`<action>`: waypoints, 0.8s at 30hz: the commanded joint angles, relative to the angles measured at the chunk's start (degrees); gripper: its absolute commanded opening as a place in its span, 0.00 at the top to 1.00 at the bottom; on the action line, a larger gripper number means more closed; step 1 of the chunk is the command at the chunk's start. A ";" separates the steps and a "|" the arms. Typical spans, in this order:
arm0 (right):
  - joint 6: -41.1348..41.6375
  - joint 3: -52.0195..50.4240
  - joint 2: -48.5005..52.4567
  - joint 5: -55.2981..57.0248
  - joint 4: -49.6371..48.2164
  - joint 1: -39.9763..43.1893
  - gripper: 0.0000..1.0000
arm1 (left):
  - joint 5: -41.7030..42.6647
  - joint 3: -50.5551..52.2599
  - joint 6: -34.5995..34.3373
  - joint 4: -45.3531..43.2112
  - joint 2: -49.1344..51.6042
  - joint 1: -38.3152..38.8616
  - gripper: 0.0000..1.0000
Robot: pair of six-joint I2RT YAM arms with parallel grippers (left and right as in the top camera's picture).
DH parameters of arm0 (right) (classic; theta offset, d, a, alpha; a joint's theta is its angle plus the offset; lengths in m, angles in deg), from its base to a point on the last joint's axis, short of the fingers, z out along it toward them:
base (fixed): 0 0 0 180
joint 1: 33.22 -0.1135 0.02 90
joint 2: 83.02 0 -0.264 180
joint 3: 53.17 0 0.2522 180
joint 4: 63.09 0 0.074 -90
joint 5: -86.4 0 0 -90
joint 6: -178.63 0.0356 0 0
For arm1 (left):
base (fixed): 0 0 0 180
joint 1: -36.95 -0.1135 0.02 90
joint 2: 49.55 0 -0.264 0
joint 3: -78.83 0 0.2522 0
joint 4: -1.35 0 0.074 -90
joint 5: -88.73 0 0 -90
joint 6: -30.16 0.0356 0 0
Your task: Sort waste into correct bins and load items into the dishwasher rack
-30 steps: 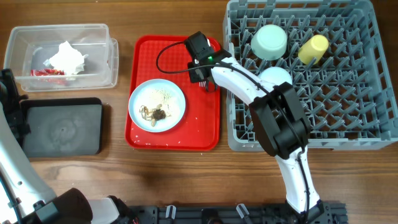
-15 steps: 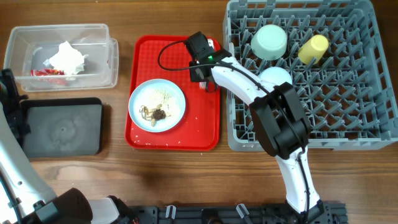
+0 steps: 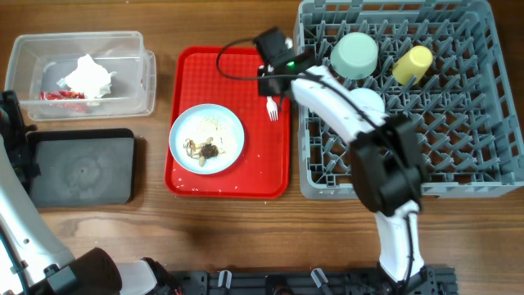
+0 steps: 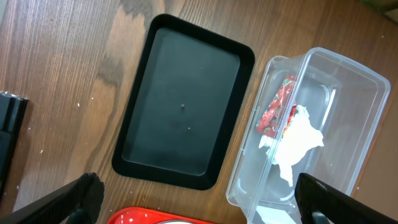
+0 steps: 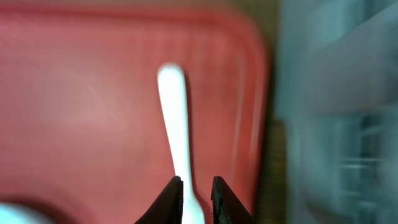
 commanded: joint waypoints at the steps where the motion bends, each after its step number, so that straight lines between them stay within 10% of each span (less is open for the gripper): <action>1: 0.31 1.95 -8.57 -0.31 -0.28 1.25 0.83 | -0.31 0.11 -0.96 0.07 0.24 -0.26 0.00; 24: -6.43 0.31 6.29 -2.03 -10.73 -1.05 0.68 | -0.31 0.11 -0.96 0.09 0.24 -0.26 0.00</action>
